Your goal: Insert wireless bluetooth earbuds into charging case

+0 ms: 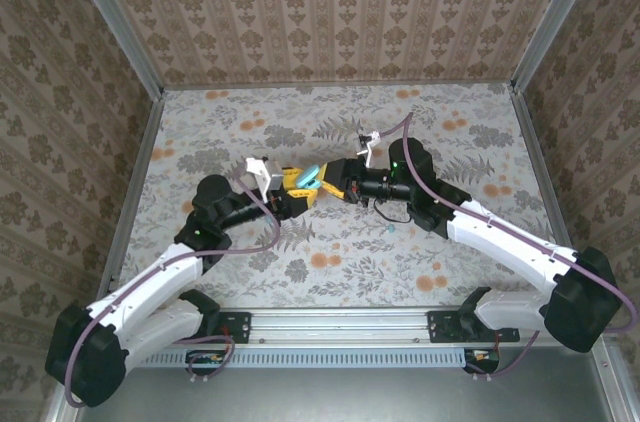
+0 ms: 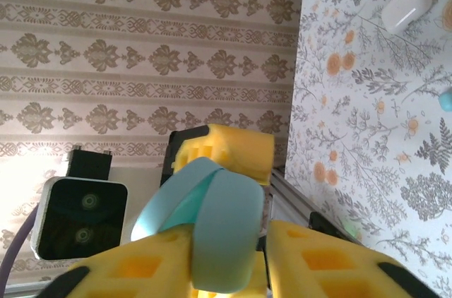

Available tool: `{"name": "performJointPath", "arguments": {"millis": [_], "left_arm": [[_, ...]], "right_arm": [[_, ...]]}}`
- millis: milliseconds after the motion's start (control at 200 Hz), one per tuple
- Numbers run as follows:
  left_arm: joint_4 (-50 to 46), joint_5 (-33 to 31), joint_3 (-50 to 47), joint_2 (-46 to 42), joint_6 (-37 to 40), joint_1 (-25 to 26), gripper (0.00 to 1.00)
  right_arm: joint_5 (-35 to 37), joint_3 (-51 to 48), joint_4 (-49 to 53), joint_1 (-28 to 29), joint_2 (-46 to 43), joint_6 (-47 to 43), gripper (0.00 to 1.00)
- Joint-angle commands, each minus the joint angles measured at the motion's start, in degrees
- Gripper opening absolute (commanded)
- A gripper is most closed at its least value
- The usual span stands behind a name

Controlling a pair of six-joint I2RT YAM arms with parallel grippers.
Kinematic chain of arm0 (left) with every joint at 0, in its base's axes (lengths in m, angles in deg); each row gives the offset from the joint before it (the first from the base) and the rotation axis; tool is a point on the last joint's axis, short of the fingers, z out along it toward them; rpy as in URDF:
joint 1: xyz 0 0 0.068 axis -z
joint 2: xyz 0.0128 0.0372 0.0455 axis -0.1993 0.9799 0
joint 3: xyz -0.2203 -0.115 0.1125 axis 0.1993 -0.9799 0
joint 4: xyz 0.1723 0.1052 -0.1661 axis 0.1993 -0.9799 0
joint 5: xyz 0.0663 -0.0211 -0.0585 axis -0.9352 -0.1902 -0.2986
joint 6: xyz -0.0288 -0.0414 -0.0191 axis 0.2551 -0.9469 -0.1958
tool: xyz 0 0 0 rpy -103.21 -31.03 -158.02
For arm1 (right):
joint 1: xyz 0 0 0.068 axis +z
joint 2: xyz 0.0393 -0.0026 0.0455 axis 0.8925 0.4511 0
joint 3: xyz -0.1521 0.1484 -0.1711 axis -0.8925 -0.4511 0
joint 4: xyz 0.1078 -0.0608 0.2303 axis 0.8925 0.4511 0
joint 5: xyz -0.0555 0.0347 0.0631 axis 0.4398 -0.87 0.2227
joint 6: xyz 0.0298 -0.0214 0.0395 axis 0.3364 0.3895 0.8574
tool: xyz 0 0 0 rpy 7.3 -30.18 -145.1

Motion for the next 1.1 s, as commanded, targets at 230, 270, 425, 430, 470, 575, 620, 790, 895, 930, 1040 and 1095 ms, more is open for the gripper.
{"name": "performJointPath", "arguments": {"millis": [230,270,425,430,470,575,620,790,895,930,1040,1095], "left_arm": [[-2.90,3.88,3.43,-0.02,2.88,0.63,0.44],[-3.05,3.95,3.77,-0.03,2.95,0.63,0.44],[-3.00,4.82,4.40,0.42,2.45,0.72,0.44],[-2.95,4.83,4.40,0.41,2.44,0.72,0.44],[-2.91,4.93,4.51,0.55,2.43,0.83,0.44],[-2.39,4.92,4.49,0.94,2.23,0.97,0.46],[-2.10,4.76,4.41,0.93,2.09,1.09,0.47],[-0.09,2.75,3.22,-0.27,1.37,1.07,0.56],[0.84,1.00,2.12,-1.69,0.71,0.98,0.65],[1.12,0.50,1.74,-2.12,0.46,0.92,0.69],[2.57,-0.93,-0.17,-3.59,-0.73,0.65,0.78],[4.27,-0.95,-1.34,-4.04,-1.71,0.39,0.80]], "right_arm": [[0.38,-0.29,-2.77,0.22,1.30,0.36,0.32],[0.60,-0.29,-2.58,0.22,1.38,0.40,0.40],[0.92,-0.25,-3.09,0.20,1.99,0.44,0.41],[0.91,-0.27,-3.10,0.21,2.00,0.42,0.40],[0.83,-0.20,-3.51,0.17,2.31,0.49,0.36],[0.55,-0.32,-4.64,0.19,2.79,0.78,0.28],[0.67,-0.53,-5.09,0.22,2.71,0.99,0.24],[2.70,-2.78,-7.24,0.09,0.95,1.72,0.16],[4.64,-4.60,-8.63,-0.20,-0.91,2.49,0.13],[5.17,-5.12,-8.82,-0.31,-1.59,2.68,0.12],[6.71,-6.09,-8.96,-0.74,-3.31,3.11,0.09],[7.16,-6.51,-9.12,-0.90,-4.02,3.49,0.09]]}}
